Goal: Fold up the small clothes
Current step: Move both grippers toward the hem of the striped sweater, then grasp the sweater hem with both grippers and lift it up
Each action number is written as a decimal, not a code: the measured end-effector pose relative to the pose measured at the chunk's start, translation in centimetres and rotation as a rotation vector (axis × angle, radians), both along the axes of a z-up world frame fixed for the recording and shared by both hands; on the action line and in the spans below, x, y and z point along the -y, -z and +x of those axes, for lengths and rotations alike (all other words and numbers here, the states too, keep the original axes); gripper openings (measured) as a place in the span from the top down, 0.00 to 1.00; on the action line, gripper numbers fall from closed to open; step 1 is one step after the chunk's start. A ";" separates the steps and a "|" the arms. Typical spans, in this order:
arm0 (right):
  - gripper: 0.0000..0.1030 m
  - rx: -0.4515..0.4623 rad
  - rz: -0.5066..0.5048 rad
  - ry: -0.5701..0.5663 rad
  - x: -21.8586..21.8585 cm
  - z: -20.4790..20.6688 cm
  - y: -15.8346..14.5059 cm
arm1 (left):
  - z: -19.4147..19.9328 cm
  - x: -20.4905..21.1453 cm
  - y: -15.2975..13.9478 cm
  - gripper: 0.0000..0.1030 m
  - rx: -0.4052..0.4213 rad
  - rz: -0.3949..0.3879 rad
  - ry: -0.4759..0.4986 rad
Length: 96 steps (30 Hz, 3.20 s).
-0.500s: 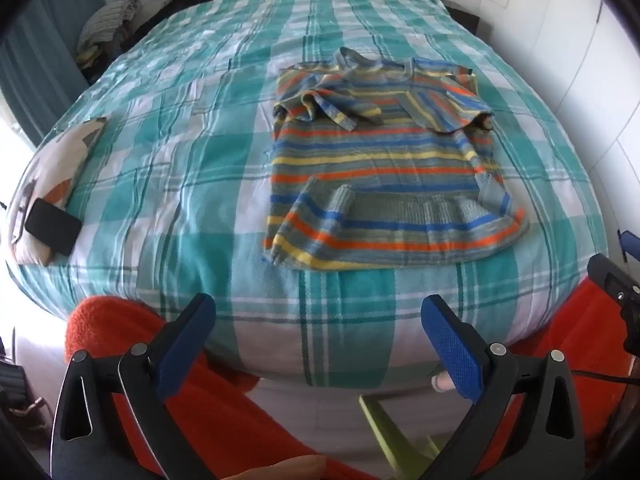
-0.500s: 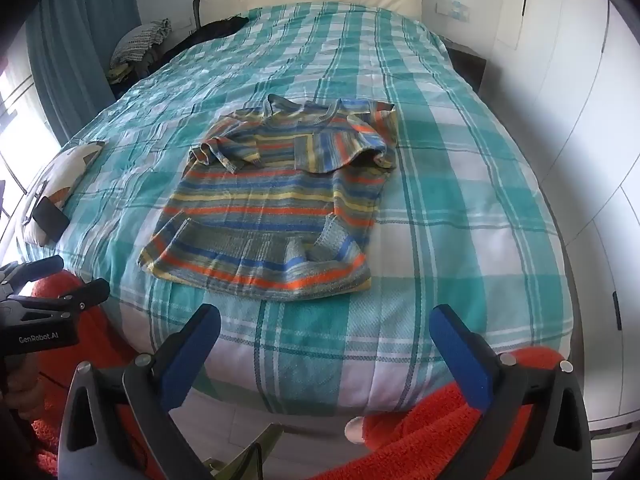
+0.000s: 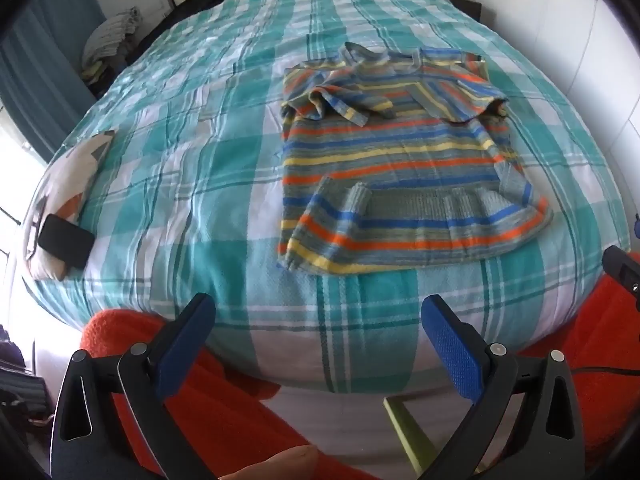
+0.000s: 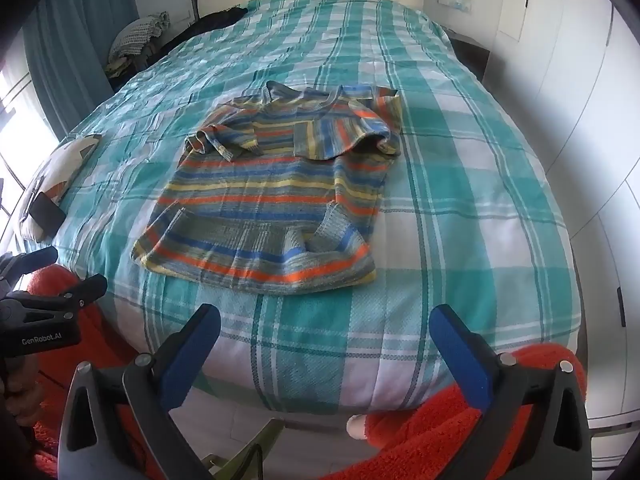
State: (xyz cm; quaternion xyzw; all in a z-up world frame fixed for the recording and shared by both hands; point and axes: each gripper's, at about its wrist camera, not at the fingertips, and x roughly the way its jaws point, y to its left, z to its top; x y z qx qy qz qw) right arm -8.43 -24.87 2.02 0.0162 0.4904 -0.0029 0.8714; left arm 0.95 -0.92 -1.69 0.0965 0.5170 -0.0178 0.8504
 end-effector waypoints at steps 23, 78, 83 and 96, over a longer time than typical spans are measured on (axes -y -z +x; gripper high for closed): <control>0.00 0.025 0.025 0.043 3.0 1.5 0.5 | 2.9 -2.0 0.7 0.01 0.005 -0.002 0.098; 0.96 -0.438 0.247 -0.114 10.9 -0.7 6.4 | -1.7 -10.0 9.3 0.99 -0.373 -0.232 0.068; 0.96 -0.479 0.170 -0.154 10.8 0.5 8.6 | -3.4 -10.1 9.9 1.00 -0.389 -0.104 0.093; 0.96 -0.580 0.089 -0.102 9.0 3.5 14.4 | -3.1 -7.3 13.8 1.00 -0.438 0.010 0.036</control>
